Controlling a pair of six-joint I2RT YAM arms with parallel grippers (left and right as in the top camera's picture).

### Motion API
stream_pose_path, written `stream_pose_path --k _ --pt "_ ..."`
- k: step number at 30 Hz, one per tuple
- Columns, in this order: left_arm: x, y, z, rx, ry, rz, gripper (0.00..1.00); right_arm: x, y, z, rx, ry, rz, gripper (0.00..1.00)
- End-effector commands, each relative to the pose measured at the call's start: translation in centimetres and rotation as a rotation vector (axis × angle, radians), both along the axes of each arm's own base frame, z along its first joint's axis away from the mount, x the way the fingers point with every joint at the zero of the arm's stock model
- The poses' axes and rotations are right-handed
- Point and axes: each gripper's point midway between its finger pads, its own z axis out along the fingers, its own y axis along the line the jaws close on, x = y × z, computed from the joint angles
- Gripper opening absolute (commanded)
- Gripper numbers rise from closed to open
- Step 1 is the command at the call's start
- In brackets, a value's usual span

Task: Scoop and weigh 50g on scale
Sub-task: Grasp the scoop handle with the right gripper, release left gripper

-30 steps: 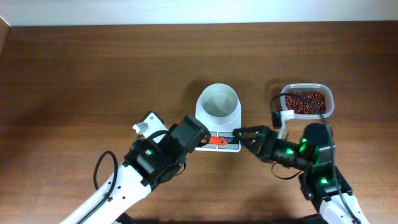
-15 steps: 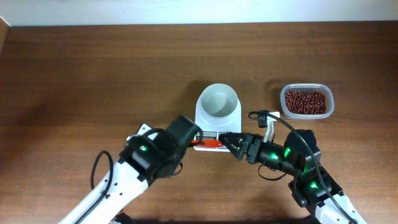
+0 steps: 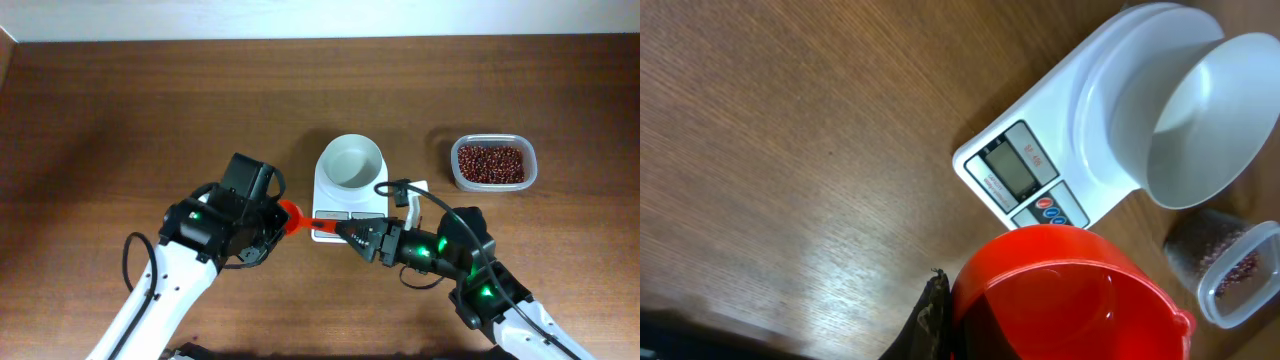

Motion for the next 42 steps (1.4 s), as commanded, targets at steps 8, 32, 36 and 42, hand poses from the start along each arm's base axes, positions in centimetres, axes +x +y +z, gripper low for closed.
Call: stream_pose_path --k 8,32,36,42 --pt "-0.3 -1.1 -1.9 -0.006 0.077 -0.114 0.00 -0.2 2.0 -1.2 -0.031 -0.016 0.057 0.53" --pt "-1.0 -3.4 -2.1 -0.024 0.076 -0.195 0.00 -0.3 2.0 -1.4 -0.031 -0.005 0.064 0.38" --pt "-1.0 -3.6 -2.0 -0.026 0.071 -0.200 0.00 -0.4 2.1 -1.3 -0.029 -0.002 0.067 0.34" --pt "-1.0 -3.6 -2.0 -0.026 0.070 -0.200 0.00 -0.4 2.1 -1.3 -0.029 -0.002 0.067 0.26"
